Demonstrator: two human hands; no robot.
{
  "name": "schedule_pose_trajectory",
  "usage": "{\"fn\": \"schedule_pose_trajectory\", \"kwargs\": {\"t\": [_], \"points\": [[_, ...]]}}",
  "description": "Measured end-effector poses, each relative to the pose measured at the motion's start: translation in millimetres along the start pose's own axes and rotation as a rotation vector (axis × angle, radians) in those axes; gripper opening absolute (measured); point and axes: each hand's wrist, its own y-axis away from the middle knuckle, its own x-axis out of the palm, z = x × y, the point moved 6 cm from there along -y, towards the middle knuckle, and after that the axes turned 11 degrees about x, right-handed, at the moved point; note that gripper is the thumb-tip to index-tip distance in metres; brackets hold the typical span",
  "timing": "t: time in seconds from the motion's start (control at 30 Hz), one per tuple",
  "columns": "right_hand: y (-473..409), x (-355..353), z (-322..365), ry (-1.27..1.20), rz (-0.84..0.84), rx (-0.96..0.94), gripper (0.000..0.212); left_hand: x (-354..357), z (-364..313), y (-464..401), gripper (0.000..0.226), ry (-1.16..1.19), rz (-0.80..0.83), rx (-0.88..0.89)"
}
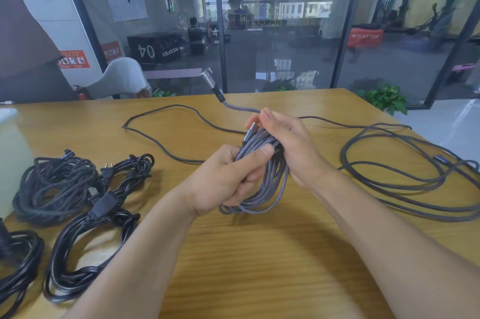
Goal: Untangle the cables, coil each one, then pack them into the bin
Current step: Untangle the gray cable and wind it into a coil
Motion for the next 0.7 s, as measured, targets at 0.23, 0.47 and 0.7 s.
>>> {"fn": "schedule_pose_trajectory", "kwargs": {"t": [0.23,0.47,0.7], "points": [[5,1,3,0.038,0.021,-0.010,0.028,-6,-4,2,0.054,-0.069,0.023,0.023],[6,2,1,0.001,-0.131,0.002,0.045,-13,-15,1,0.046,-0.100,-0.174,0.088],[7,-3,-13,-0.173,-0.382,0.081,0.031,-19,-21,3,0.023,-0.396,-0.527,0.345]]}}
